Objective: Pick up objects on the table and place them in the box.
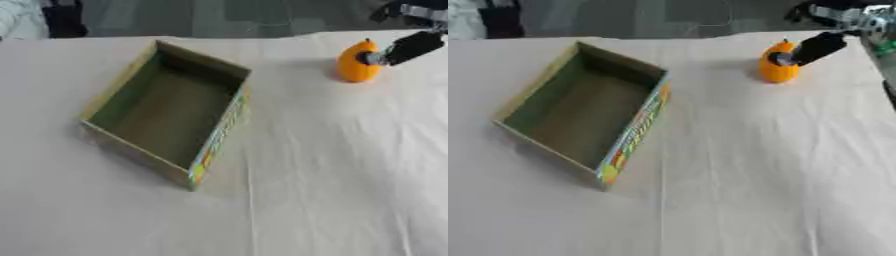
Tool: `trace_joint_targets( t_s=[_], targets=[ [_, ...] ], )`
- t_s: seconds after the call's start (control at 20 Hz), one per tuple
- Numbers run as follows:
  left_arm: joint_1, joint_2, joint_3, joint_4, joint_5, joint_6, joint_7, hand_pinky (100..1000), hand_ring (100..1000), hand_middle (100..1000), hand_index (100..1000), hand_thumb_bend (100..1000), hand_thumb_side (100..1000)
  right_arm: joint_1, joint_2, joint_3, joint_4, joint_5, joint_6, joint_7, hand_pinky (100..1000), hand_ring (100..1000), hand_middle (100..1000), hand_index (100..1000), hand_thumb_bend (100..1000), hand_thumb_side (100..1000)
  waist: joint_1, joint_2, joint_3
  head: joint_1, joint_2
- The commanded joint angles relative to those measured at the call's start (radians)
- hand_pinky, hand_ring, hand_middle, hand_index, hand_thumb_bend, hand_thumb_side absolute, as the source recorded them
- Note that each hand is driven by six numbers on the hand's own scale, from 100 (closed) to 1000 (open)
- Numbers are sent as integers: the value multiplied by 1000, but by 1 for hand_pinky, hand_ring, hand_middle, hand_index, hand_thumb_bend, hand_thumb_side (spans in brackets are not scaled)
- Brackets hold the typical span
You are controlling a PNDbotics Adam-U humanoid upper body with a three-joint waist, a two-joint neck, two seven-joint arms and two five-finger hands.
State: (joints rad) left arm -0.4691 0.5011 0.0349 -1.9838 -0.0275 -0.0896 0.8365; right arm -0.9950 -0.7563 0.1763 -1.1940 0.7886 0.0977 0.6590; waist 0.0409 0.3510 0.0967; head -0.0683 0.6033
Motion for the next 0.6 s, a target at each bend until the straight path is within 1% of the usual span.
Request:
trace_joint_targets(
  t_s=[0.05,0.2,0.35,0.45,0.6],
  targets=[
    [-19,26,3,-16,1,-2,-4,801,768,755,914,100,964,-37,2,-30,64,29,-22,-18,870,971,889,993,389,531,-1,-18,3,-3,-15],
    [-20,25,2,-16,2,-2,-5,801,768,755,914,100,964,-53,17,-37,132,30,-56,-42,875,980,900,1000,326,490,-2,-15,5,-2,-14],
    [-20,24,3,-16,3,-1,-4,801,768,754,914,100,961,-59,21,-38,178,9,-97,-34,888,993,916,1000,225,434,-1,-12,6,0,-13],
    [-21,24,3,-16,4,-2,-4,801,768,753,914,100,958,-60,20,-42,196,11,-118,-26,887,989,912,1000,233,433,-1,-10,7,0,-12],
    [-23,22,2,-16,6,-3,-4,801,768,753,914,100,957,-60,22,-45,210,14,-135,-26,888,987,912,1000,227,426,0,-9,8,1,-12]
  ],
)
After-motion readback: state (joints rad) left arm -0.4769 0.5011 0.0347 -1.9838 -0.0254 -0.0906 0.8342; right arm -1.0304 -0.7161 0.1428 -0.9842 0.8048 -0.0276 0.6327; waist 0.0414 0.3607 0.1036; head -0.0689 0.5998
